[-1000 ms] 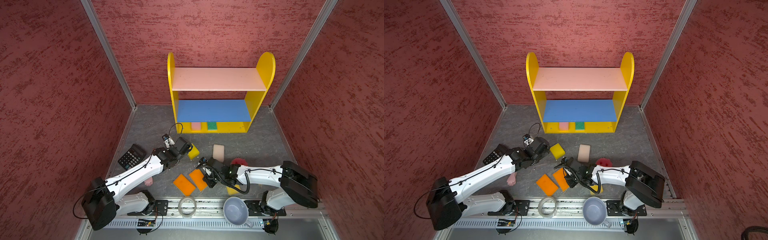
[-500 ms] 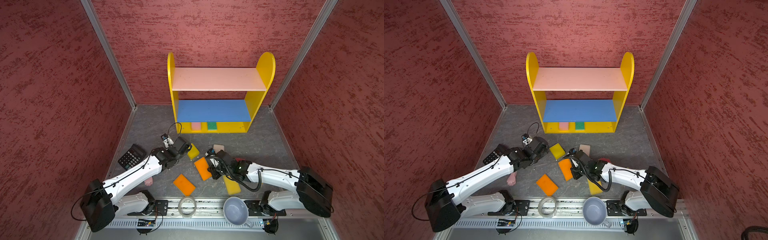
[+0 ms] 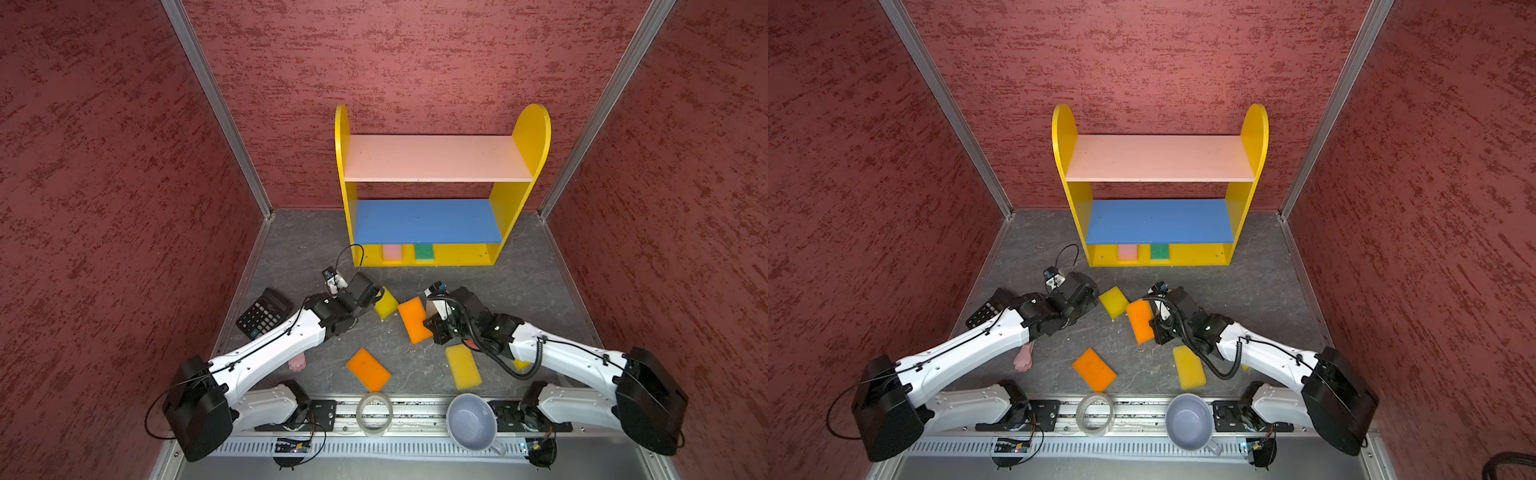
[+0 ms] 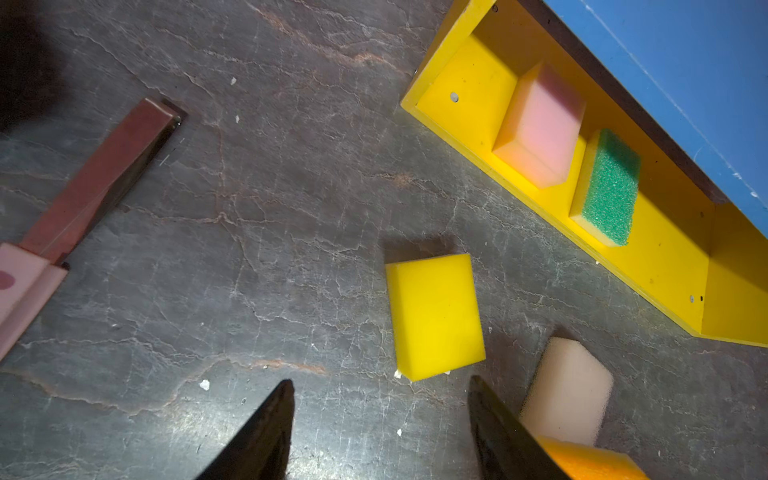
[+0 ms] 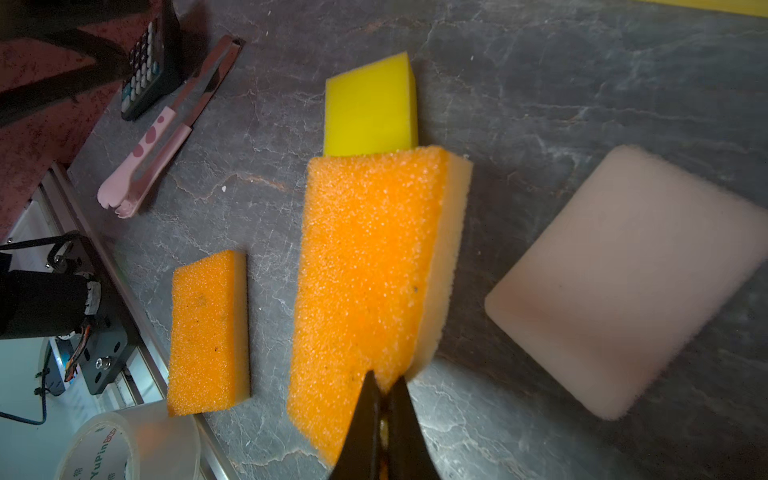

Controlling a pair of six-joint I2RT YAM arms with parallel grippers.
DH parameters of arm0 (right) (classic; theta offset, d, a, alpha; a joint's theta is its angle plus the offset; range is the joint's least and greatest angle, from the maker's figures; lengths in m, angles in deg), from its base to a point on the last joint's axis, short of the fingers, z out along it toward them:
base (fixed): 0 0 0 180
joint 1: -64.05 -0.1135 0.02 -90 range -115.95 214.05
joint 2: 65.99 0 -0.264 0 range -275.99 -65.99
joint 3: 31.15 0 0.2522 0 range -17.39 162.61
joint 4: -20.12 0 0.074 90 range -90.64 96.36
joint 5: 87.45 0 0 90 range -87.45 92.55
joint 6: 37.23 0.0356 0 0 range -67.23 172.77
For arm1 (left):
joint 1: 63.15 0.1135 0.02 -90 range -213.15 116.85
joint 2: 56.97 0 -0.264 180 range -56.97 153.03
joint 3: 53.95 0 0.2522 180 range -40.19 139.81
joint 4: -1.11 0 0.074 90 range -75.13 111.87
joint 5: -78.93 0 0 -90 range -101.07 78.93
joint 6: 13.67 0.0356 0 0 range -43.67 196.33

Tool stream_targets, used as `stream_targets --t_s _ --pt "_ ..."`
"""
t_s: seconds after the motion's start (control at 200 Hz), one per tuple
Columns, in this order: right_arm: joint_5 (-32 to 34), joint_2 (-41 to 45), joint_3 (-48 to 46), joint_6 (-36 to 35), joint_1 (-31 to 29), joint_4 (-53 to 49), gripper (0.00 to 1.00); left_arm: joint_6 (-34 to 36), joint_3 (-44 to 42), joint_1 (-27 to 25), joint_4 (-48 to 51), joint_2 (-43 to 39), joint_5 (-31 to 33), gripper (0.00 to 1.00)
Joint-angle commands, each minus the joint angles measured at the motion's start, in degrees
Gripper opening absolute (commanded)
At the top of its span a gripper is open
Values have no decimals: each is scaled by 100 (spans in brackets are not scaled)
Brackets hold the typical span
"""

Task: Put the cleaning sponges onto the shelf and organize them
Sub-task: 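Carry the orange sponge with the right gripper toward the shelf bottom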

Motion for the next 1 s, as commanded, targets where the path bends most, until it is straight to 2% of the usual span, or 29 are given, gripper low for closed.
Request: stream_targets --t_s 0.0,0.681,0.992 --pt "-39 182 -54 -8 154 -141 0 104 131 47 30 2 -3 66" --pt "852 642 225 455 946 -851 0 238 -159 84 -76 -344 32 66" --pt "909 496 453 504 1482 -998 0 432 -278 61 -123 -562 79 66"
